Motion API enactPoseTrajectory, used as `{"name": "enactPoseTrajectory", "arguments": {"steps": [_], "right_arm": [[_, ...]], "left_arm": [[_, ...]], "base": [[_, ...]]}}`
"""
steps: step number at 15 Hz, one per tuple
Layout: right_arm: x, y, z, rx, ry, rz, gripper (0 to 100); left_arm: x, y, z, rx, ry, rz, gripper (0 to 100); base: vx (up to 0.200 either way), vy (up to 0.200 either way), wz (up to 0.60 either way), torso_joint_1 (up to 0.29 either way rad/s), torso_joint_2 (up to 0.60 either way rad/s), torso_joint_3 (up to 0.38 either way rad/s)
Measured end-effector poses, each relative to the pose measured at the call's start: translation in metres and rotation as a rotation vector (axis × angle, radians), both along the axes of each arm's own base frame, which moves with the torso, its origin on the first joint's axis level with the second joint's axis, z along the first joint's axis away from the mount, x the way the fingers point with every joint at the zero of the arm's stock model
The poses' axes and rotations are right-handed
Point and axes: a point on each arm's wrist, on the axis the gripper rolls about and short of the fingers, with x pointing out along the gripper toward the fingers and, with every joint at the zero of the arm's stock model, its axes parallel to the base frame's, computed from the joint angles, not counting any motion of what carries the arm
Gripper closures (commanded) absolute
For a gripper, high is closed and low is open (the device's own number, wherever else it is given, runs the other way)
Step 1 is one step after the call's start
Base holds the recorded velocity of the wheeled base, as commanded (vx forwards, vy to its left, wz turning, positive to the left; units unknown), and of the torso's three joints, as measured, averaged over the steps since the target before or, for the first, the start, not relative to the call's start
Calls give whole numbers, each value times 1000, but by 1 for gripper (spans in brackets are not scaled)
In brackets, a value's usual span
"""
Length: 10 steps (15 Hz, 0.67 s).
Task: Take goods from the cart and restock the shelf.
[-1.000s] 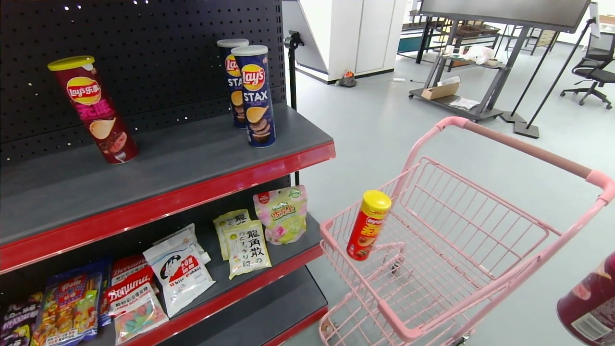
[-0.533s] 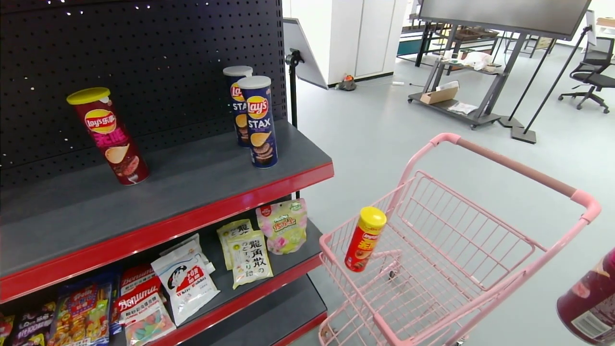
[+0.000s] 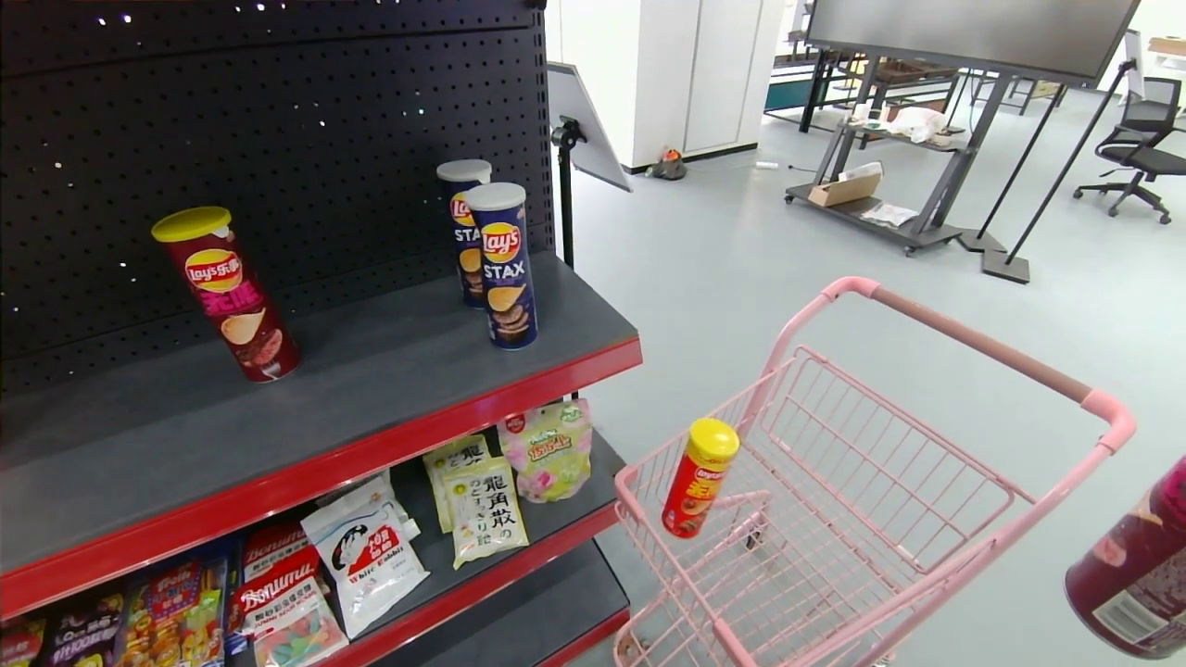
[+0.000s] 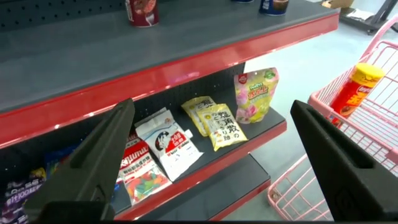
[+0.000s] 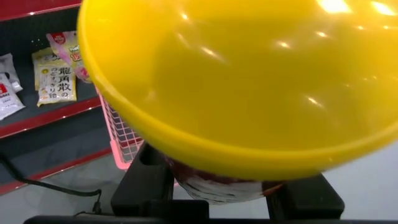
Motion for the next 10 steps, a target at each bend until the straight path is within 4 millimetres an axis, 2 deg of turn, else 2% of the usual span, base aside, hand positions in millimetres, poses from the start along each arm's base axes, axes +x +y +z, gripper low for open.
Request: {"name": "enactPoseTrajectory", "arguments": {"steps": [1, 5, 10], "right_arm": [[3, 0, 1, 1, -3, -3, 100], [13, 0, 0, -4, 10, -38, 100], [12, -1, -2, -24, 11, -30, 100]], "left_arm": [[0, 0, 0, 0, 0, 0, 0], [0, 0, 0, 0, 0, -1, 0], [0, 0, 0, 0, 0, 1, 0]], "base": [[0, 0, 0, 154, -354, -203], [0, 0, 600, 35, -85, -40], [0, 0, 600, 7, 3, -1]]}}
